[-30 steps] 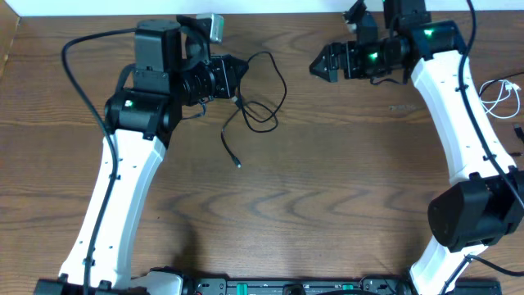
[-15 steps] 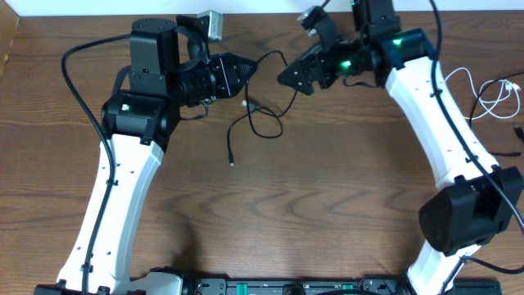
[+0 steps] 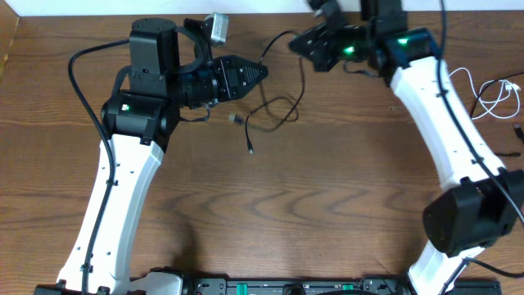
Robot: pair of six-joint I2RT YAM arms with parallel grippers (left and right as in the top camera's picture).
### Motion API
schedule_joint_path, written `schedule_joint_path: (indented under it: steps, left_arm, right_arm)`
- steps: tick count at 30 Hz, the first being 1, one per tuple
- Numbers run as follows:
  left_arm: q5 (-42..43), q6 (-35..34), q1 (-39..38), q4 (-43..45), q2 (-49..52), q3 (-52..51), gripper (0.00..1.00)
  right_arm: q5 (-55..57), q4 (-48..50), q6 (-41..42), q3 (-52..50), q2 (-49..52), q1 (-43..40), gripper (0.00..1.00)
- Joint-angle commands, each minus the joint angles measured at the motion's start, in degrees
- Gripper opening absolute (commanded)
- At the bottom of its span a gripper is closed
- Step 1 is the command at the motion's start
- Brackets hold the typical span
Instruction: Untangle cables
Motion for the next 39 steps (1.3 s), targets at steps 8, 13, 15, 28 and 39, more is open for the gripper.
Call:
schedule_joint_path:
  steps: [8, 13, 15, 28, 39]
  left_arm:
    - [-3.04, 3.85, -0.07, -1.20, -0.61, 0.15, 0.30]
    - [-5.99, 3.85, -0.09, -1.18, -0.59, 0.15, 0.30]
    - [-7.56, 3.85, -0.09, -1.20, -0.59, 0.15, 0.30]
    - [-10.73, 3.87, -0.09, -3.10, -0.57, 0.11, 0.31]
    - [-11.80, 3.85, -0.09, -3.34, -0.57, 0.11, 0.31]
  right_arm:
    - [16.02, -13.20, 15.04, 4.09, -17.05, -18.14, 0.01]
    - [20.72, -25.55, 13.70, 9.46, -20.37, -26.36, 0.01]
    - [20.68, -29.18, 13.64, 13.33, -20.39, -30.32, 0.01]
    - [13.57, -34.40, 13.64, 21.31, -19.67, -50.38, 0.01]
    - [27.82, -37.99, 13.64, 21.31, -9.18, -51.36, 0.01]
